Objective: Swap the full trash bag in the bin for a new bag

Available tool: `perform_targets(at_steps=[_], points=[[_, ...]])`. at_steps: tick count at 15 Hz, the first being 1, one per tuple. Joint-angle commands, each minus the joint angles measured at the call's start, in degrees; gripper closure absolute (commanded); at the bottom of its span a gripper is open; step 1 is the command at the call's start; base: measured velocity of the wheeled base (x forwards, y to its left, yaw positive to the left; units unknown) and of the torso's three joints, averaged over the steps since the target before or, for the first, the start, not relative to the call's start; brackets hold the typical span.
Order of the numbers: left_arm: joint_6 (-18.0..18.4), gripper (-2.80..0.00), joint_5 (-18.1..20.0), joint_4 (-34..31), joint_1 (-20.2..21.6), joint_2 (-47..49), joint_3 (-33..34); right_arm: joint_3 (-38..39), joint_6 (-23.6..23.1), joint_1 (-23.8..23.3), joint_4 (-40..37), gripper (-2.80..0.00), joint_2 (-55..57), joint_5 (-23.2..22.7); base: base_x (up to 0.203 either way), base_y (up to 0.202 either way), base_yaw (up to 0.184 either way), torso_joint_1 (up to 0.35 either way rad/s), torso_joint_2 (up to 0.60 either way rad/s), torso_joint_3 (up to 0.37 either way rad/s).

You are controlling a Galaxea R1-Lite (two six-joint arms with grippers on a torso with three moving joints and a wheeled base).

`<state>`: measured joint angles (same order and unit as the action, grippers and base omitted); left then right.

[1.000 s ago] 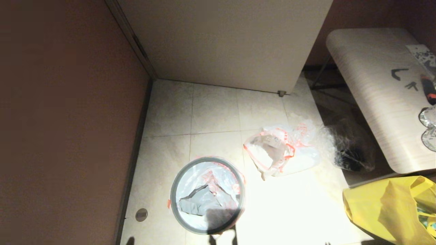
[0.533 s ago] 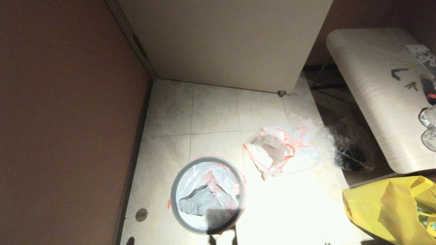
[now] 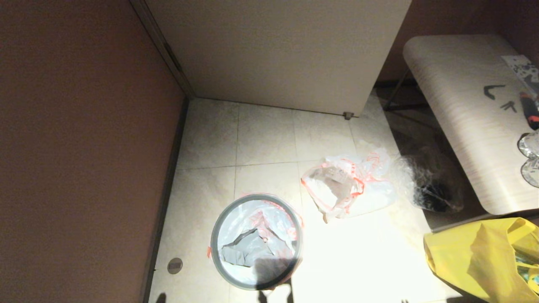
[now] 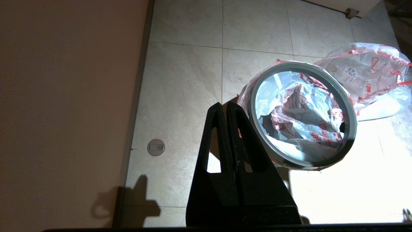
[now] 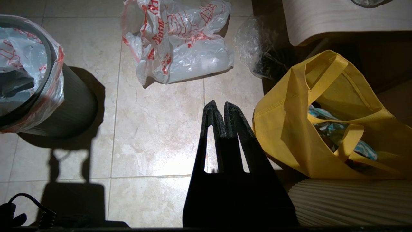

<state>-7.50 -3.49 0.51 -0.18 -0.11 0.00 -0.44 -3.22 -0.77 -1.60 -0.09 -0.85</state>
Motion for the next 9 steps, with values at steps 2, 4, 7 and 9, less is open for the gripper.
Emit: perform_targets(at_steps=[2,4,7,9], points=[[-0.1,0.0,0.0,0.0,0.0,0.1,0.0,0.0,0.0,0.3,-0.1,0.0,0.2,0.0,0.0,0.0,0.0,0.0,0.0,0.0],[-0.1,0.0,0.0,0.0,0.0,0.1,0.0,0.0,0.0,0.6,-0.1,0.0,0.2,0.0,0.0,0.0,0.0,0.0,0.0,0.0],[-0.1,0.0,0.0,0.0,0.0,0.1,0.0,0.0,0.1,0.6,0.0,0.0,0.1,0.0,0.0,0.0,0.0,0.0,0.0,0.0],[-0.1,0.0,0.0,0.0,0.0,0.1,0.0,0.0,0.2,0.6,0.0,0.0,0.2,0.1,0.0,0.0,0.0,0.0,0.0,0.0]])
